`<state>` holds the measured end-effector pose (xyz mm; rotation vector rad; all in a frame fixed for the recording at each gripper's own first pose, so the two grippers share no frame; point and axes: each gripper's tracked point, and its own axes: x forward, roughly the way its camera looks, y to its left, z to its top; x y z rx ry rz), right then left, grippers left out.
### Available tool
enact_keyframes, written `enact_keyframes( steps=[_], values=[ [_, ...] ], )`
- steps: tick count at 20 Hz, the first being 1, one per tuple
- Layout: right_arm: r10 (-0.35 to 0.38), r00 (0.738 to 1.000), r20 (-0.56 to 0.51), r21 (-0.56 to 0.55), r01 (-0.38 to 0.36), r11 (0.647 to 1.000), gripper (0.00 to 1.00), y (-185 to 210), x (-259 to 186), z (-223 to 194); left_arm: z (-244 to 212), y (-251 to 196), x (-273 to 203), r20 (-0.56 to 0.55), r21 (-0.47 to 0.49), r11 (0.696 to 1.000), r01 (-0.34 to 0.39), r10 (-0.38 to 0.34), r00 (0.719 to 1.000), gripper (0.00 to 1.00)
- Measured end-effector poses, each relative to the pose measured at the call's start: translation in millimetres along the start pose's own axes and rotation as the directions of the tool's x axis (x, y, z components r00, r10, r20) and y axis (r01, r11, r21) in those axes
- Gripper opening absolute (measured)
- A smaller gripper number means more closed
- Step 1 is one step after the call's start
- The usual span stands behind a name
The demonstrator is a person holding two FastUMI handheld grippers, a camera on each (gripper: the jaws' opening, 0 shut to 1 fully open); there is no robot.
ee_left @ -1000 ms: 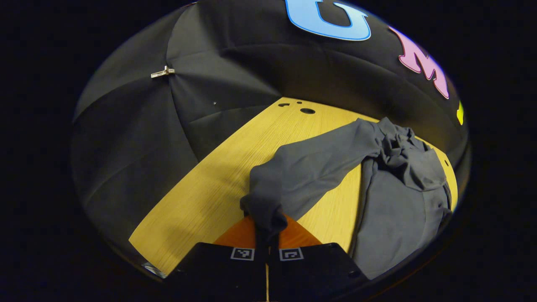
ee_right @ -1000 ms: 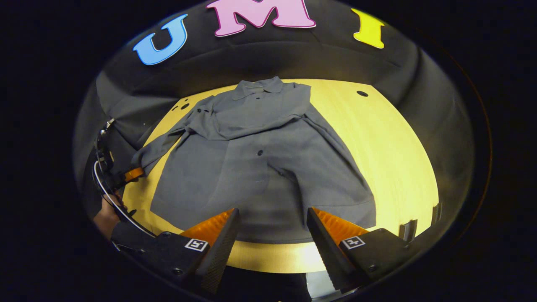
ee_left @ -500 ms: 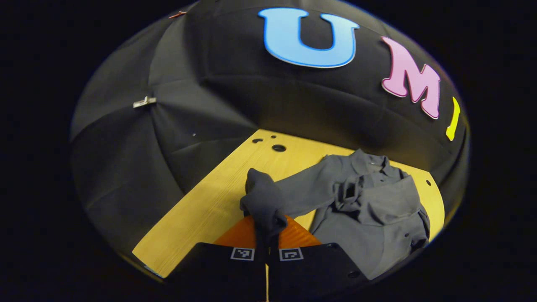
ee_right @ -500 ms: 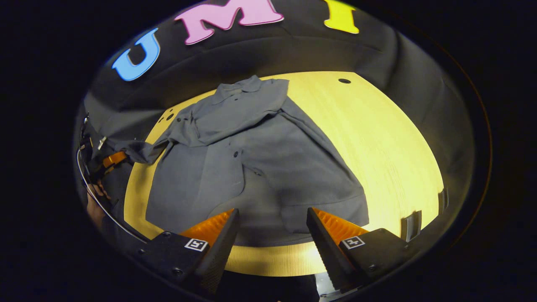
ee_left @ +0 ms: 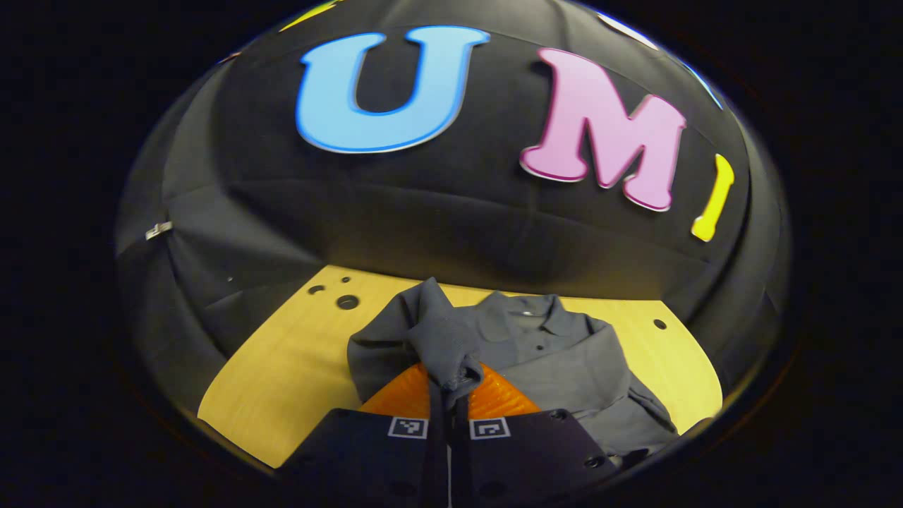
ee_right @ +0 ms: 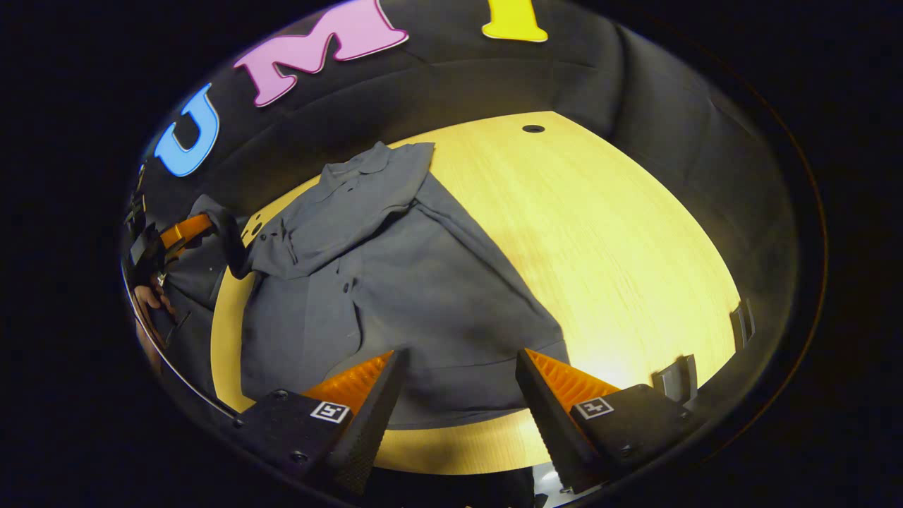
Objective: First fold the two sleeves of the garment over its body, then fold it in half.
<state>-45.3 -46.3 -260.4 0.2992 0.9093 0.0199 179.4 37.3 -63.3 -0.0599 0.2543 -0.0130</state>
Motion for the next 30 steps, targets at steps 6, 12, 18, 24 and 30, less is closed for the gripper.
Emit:
enact_keyframes(
  steps=[6,12,18,24,30],
  values=[
    [-0.022,0.999,-0.030,0.013,0.022,1.000,0.99,-33,4,0,-9,-111,40,-0.026,0.053,0.987,0.153,-0.152,0.988,0.07],
    [-0.018,0.999,-0.051,0.030,0.019,0.999,0.99,-46,5,-4,-16,-193,73,-0.057,0.071,0.966,0.250,-0.246,0.968,0.07],
    [-0.018,0.998,-0.059,0.034,0.020,0.999,0.99,-57,8,-1,-47,-230,105,-0.135,0.115,0.963,0.244,-0.228,0.964,0.08],
    [-0.010,0.997,-0.072,0.042,0.013,0.999,0.99,-60,14,1,-76,-237,123,-0.194,0.134,0.971,0.200,-0.172,0.966,0.22],
    [0.003,0.995,-0.100,0.017,-0.001,1.000,0.99,-53,23,-3,-81,-208,90,-0.190,0.105,0.974,0.201,-0.179,0.965,0.75]
  ],
)
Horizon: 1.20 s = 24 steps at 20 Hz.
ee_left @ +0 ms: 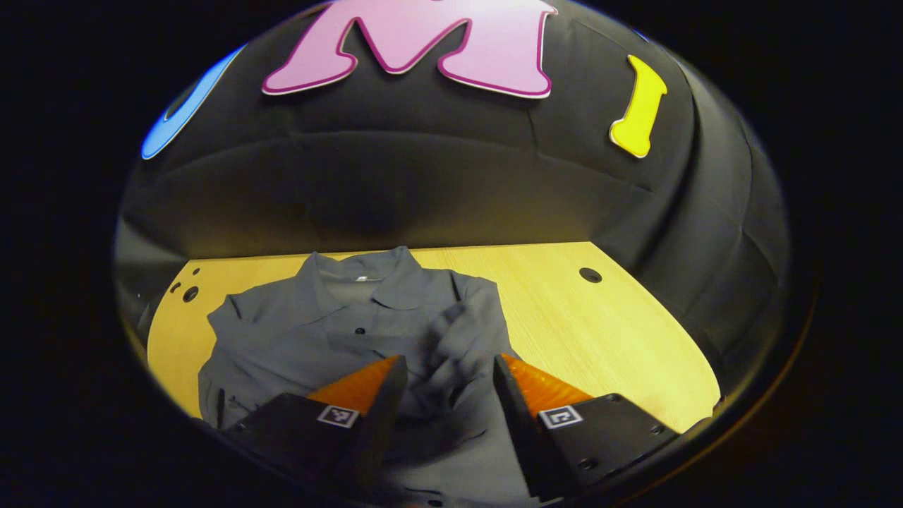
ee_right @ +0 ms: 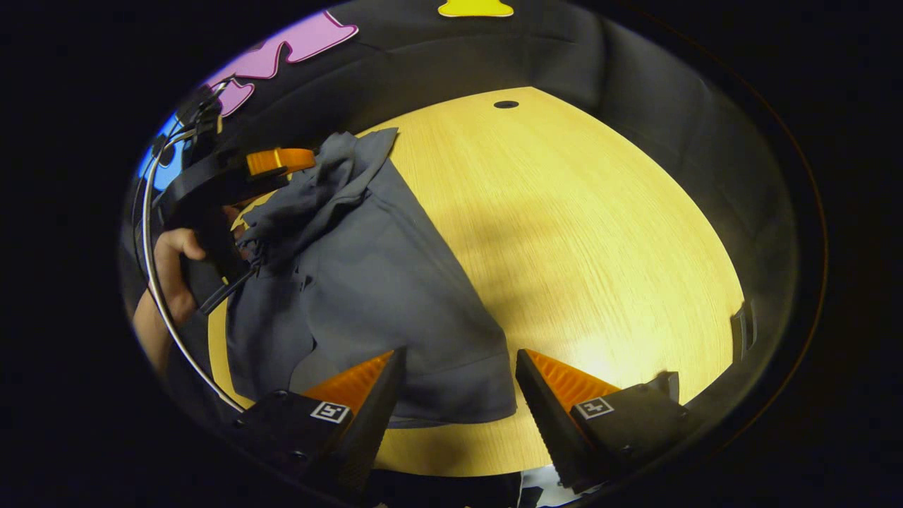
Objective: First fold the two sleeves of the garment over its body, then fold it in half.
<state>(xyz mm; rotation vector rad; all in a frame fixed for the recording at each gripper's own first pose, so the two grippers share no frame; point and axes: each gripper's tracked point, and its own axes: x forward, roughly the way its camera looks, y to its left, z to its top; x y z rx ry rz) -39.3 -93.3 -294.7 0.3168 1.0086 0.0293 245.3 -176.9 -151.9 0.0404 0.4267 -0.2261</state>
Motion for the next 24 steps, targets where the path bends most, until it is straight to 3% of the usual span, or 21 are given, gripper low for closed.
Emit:
enact_keyframes(
  steps=[1,3,5,8,10,11,15,19,24],
  values=[
    [-0.001,1.000,-0.006,-0.007,0.001,1.000,0.99,0,0,-1,-5,8,-14,-0.001,0.001,1.000,-0.001,0.001,1.000,0.88],
    [-0.006,1.000,-0.015,-0.019,0.005,1.000,0.99,0,4,-4,-22,23,-45,-0.008,0.002,1.000,0.001,-0.001,1.000,0.96],
    [-0.019,1.000,-0.021,-0.035,0.018,0.999,0.99,-3,5,-6,-45,42,-79,-0.024,0.007,1.000,0.000,0.000,1.000,0.92],
    [-0.038,0.999,-0.035,-0.039,0.037,0.999,0.99,-10,9,-11,-85,83,-130,-0.062,-0.016,0.999,-0.050,0.049,0.997,0.96],
    [-0.045,0.998,-0.052,-0.044,0.042,0.998,0.99,-11,11,-15,-120,120,-160,-0.112,-0.052,0.992,-0.114,0.108,0.988,0.92],
    [-0.052,0.997,-0.061,-0.055,0.048,0.997,0.99,-11,14,-16,-136,139,-172,-0.138,-0.070,0.986,-0.149,0.138,0.981,0.96],
    [-0.051,0.992,-0.117,-0.103,0.039,0.994,0.99,-2,23,-29,-189,201,-213,-0.221,-0.126,0.949,-0.289,0.257,0.941,0.96],
    [-0.060,0.990,-0.131,-0.158,0.039,0.987,0.99,10,25,-33,-224,234,-233,-0.263,-0.144,0.923,-0.358,0.313,0.912,0.96],
    [-0.042,0.986,-0.161,-0.191,0.010,0.981,0.99,38,27,-45,-258,240,-247,-0.315,-0.149,0.916,-0.373,0.314,0.896,0.96]
  ],
)
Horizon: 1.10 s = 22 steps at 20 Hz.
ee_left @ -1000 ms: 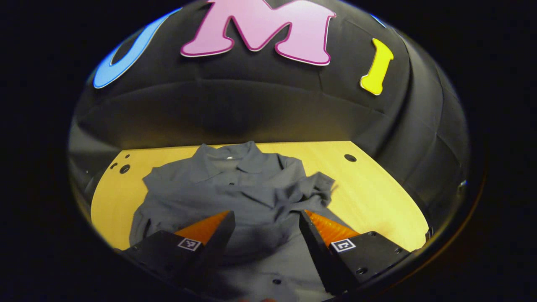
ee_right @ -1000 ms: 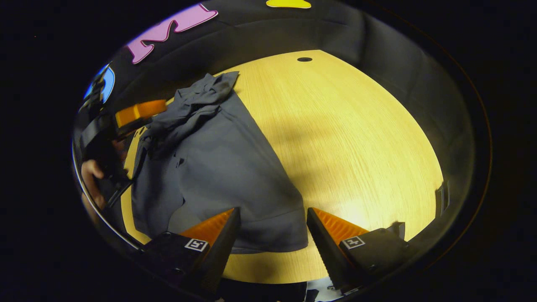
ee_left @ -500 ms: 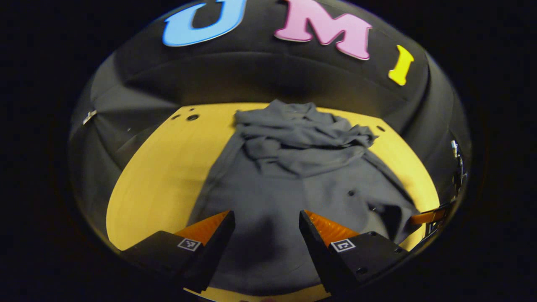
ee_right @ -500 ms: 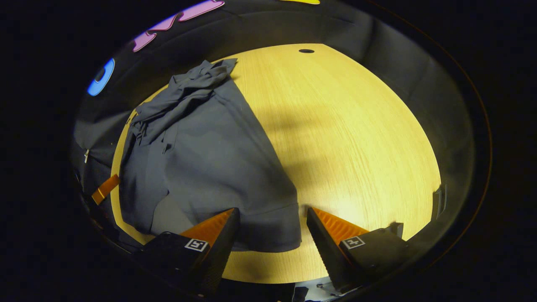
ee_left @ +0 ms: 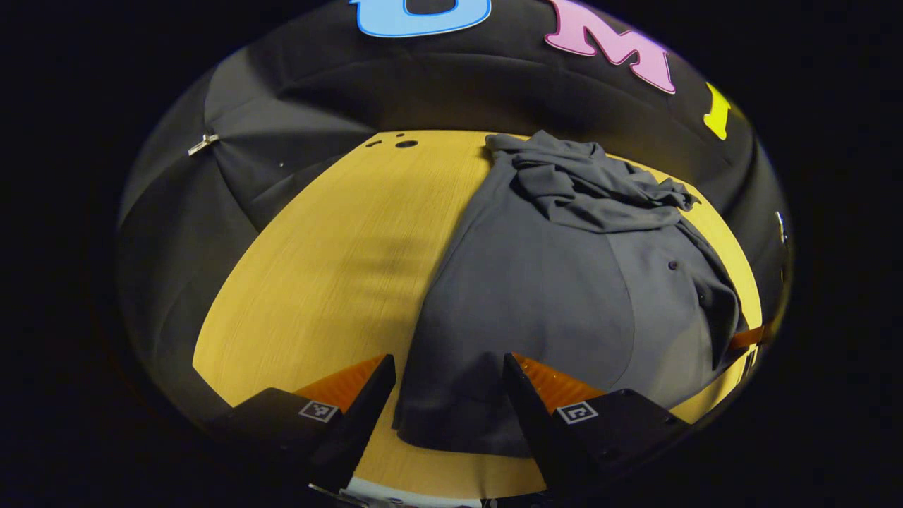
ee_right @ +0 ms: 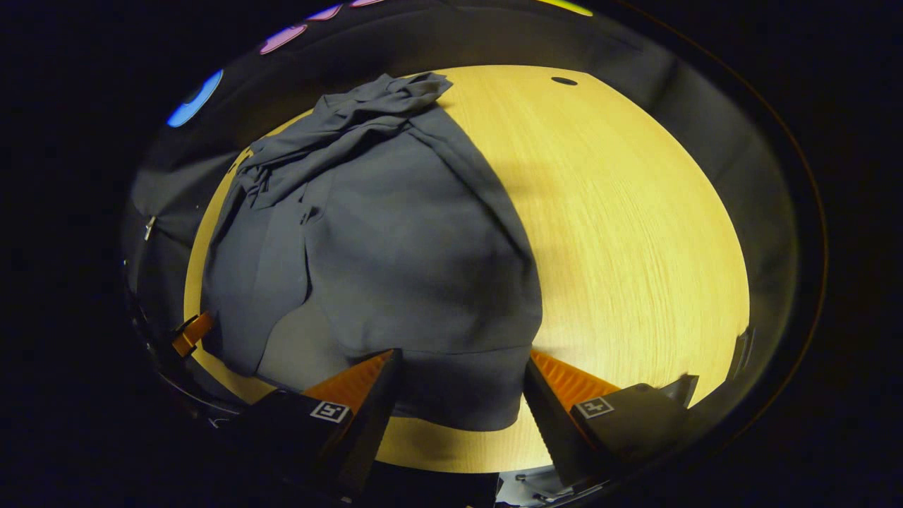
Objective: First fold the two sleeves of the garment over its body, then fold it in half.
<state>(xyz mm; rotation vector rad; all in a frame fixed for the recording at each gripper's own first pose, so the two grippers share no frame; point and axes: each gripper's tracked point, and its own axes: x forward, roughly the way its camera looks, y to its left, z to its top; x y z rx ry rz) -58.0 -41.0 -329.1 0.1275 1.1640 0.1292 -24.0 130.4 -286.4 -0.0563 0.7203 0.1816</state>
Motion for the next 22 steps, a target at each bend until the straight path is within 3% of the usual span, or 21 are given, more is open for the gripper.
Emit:
enact_keyframes(
  steps=[1,2,7,10,12,13,14,15,17,19,21,22],
  values=[
    [0.000,1.000,-0.007,-0.012,0.000,1.000,0.99,6,1,-3,-5,-1,1,-0.007,-0.002,1.000,0.006,-0.006,1.000,0.92],
    [-0.008,1.000,-0.007,-0.029,0.007,1.000,0.99,10,1,-3,-8,0,2,-0.013,0.005,1.000,0.001,-0.001,1.000,0.96],
    [-0.085,0.996,-0.020,-0.124,0.082,0.989,0.99,14,5,-9,-12,-2,3,-0.014,-0.013,1.000,-0.006,0.006,1.000,0.94],
    [-0.105,0.995,-0.001,-0.088,0.104,0.991,0.99,15,7,-5,-14,-7,4,-0.010,-0.013,1.000,-0.009,0.009,1.000,0.93],
    [-0.114,0.993,-0.002,-0.068,0.114,0.991,1.00,16,7,-6,-13,-15,4,0.005,0.012,1.000,0.005,-0.005,1.000,0.84],
    [-0.116,0.993,-0.010,-0.069,0.115,0.991,0.99,16,7,-6,-13,-20,5,0.012,0.035,0.999,0.017,-0.017,1.000,0.72],
    [-0.117,0.993,-0.017,-0.070,0.116,0.991,0.99,16,8,-6,-12,-26,4,0.019,0.059,0.998,0.034,-0.036,0.999,0.67],
    [-0.115,0.993,-0.025,-0.067,0.113,0.991,1.00,17,9,-7,-13,-30,3,0.023,0.084,0.996,0.042,-0.044,0.999,0.48],
    [-0.112,0.993,-0.040,-0.076,0.108,0.991,0.94,18,9,-6,-13,-31,5,0.034,0.122,0.991,0.055,-0.060,0.998,0.33],
    [-0.108,0.993,-0.041,-0.070,0.105,0.992,0.74,23,7,-6,-14,-35,4,0.039,0.146,0.986,0.076,-0.082,0.996,0.24],
    [-0.097,0.995,-0.024,-0.089,0.094,0.992,0.59,29,11,-6,-13,-35,3,0.042,0.152,0.984,0.093,-0.100,0.994,0.18],
    [-0.082,0.997,-0.009,-0.095,0.081,0.992,0.40,33,10,-5,-13,-35,2,0.045,0.153,0.983,0.099,-0.107,0.993,0.18]
  ],
)
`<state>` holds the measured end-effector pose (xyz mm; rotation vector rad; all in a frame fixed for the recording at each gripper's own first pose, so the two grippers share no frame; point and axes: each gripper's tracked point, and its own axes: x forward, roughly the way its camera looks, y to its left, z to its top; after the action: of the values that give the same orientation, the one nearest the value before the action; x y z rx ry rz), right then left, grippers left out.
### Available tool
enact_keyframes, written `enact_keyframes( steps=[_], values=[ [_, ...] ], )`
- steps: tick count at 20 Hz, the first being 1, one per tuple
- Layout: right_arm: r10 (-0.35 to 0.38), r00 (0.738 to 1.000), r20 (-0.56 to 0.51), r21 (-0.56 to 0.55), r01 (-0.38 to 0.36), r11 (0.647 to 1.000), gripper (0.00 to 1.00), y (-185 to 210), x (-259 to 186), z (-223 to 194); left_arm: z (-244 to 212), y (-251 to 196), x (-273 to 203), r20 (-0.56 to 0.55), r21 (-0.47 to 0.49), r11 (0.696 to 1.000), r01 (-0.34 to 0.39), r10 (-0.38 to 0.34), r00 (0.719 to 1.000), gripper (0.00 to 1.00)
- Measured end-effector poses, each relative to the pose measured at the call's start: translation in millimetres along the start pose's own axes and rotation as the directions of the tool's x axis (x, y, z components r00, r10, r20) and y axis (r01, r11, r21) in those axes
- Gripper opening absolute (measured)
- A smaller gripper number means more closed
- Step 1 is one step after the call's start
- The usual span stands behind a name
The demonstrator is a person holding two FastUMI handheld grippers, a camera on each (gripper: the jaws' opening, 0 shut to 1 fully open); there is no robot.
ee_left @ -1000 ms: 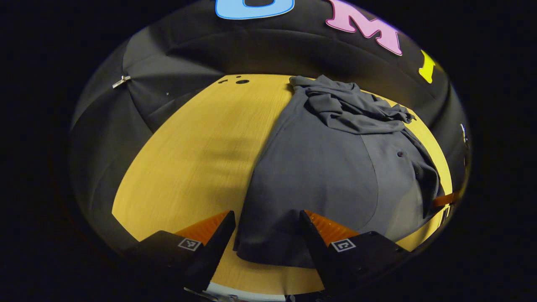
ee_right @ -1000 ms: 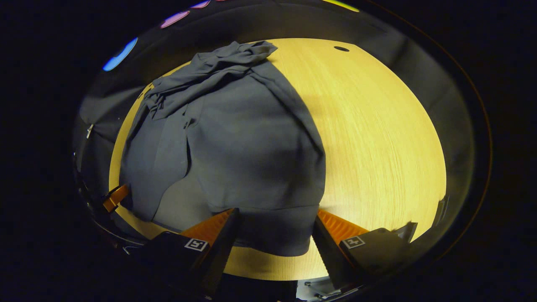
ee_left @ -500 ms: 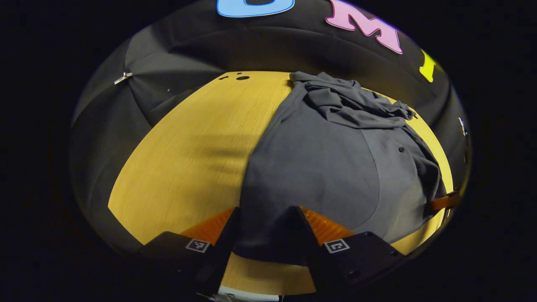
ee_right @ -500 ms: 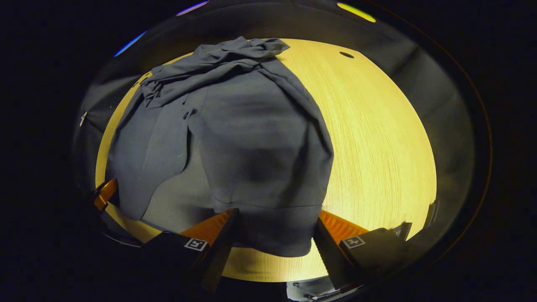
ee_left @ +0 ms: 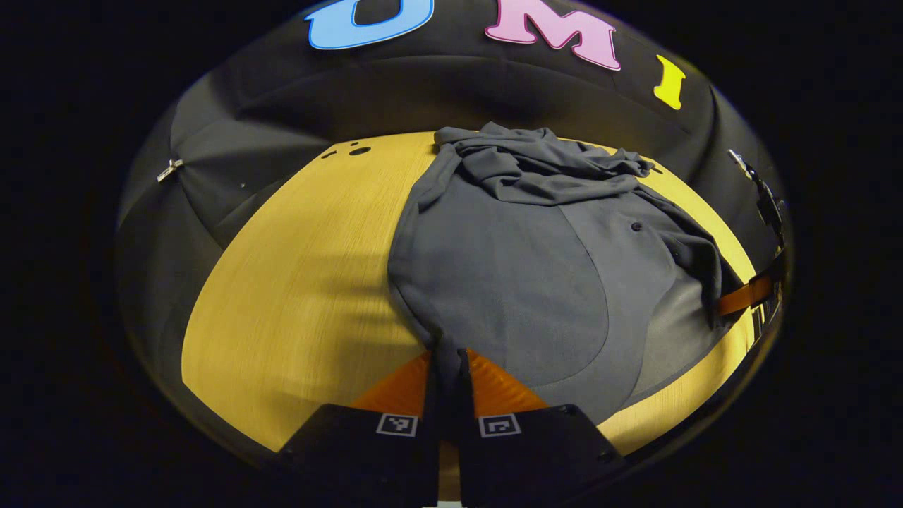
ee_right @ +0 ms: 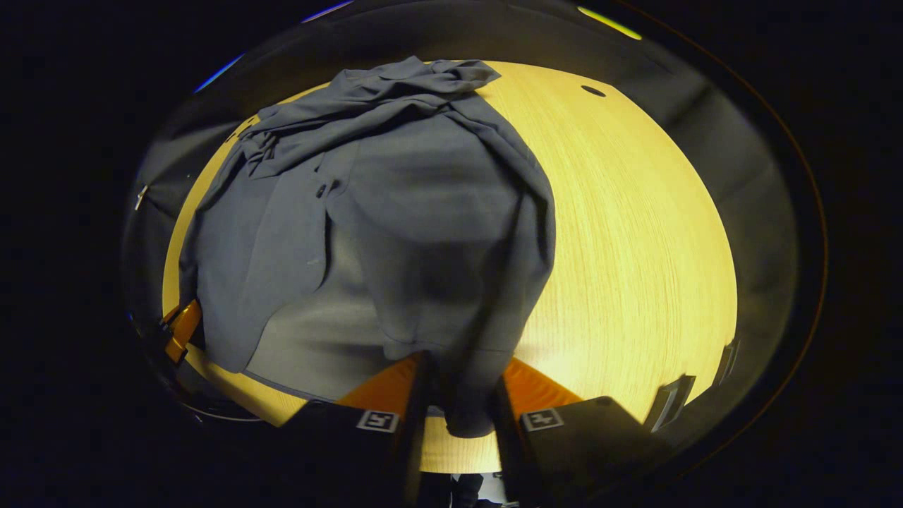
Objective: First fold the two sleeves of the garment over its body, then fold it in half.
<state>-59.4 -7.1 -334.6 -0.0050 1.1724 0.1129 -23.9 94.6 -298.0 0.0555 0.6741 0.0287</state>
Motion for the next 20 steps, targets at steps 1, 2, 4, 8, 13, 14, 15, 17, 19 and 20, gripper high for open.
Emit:
enact_keyframes(
  steps=[1,2,4,8,13,14,15,17,19,20],
  values=[
    [0.000,1.000,0.019,0.006,0.000,1.000,0.31,1,1,1,0,0,0,0.001,0.001,1.000,0.003,-0.003,1.000,0.18],
    [0.031,0.999,0.037,0.003,-0.031,1.000,0.23,6,-1,2,-1,1,0,0.001,0.003,1.000,0.004,-0.004,1.000,0.18],
    [0.064,0.997,0.038,-0.025,-0.063,0.998,0.10,10,-1,0,-2,2,0,0.000,0.013,1.000,0.005,-0.005,1.000,0.18],
    [0.100,0.994,0.037,-0.010,-0.100,0.995,0.06,9,0,3,-3,2,-2,0.007,0.027,1.000,0.010,-0.010,1.000,0.18],
    [0.077,0.994,0.078,-0.018,-0.076,0.997,0.05,8,-2,4,2,4,-9,0.019,-0.013,1.000,0.005,-0.005,1.000,0.06],
    [0.075,0.993,0.089,-0.026,-0.073,0.997,0.05,9,-3,5,4,2,-11,0.023,-0.017,1.000,0.023,-0.022,0.999,0.06],
    [0.076,0.992,0.096,-0.032,-0.073,0.997,0.05,9,-6,6,9,-1,-15,0.031,-0.025,0.999,0.040,-0.039,0.999,0.06],
    [0.090,0.989,0.114,-0.019,-0.088,0.996,0.05,10,-12,10,18,-4,-23,0.044,-0.052,0.997,0.062,-0.060,0.997,0.06],
    [0.113,0.987,0.114,0.020,-0.116,0.993,0.06,10,-18,11,24,-7,-28,0.037,-0.085,0.994,0.068,-0.066,0.997,0.06],
    [0.124,0.986,0.114,0.038,-0.130,0.991,0.06,9,-20,12,27,-10,-30,0.034,-0.101,0.992,0.072,-0.069,0.997,0.06]
  ],
)
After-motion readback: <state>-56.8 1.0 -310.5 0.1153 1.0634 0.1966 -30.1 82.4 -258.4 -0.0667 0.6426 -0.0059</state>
